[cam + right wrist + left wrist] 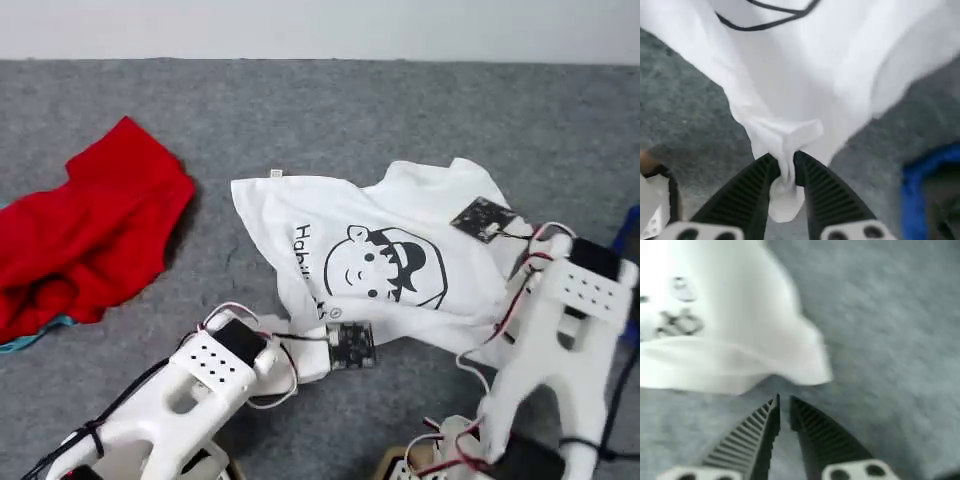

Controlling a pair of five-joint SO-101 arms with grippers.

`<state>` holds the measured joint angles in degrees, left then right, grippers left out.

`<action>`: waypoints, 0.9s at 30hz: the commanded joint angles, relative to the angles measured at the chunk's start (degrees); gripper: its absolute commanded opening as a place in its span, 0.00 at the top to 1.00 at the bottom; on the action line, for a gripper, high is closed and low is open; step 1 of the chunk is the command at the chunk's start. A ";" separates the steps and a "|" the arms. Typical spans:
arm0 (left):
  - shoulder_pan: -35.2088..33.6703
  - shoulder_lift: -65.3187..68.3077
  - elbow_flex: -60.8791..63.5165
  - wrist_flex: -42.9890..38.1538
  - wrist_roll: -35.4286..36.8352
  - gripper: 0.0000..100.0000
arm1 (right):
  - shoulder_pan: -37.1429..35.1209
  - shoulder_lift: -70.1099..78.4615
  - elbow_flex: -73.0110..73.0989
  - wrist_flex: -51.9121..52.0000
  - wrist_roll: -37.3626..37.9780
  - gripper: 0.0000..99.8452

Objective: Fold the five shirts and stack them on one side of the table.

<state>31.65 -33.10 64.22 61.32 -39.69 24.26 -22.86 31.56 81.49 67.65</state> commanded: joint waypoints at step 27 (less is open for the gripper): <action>4.04 0.62 -15.60 10.64 40.44 0.69 | 1.01 -2.15 -1.14 0.66 -0.53 0.99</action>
<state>35.96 -32.84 51.65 70.99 -2.33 24.26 -24.35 31.56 82.02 67.47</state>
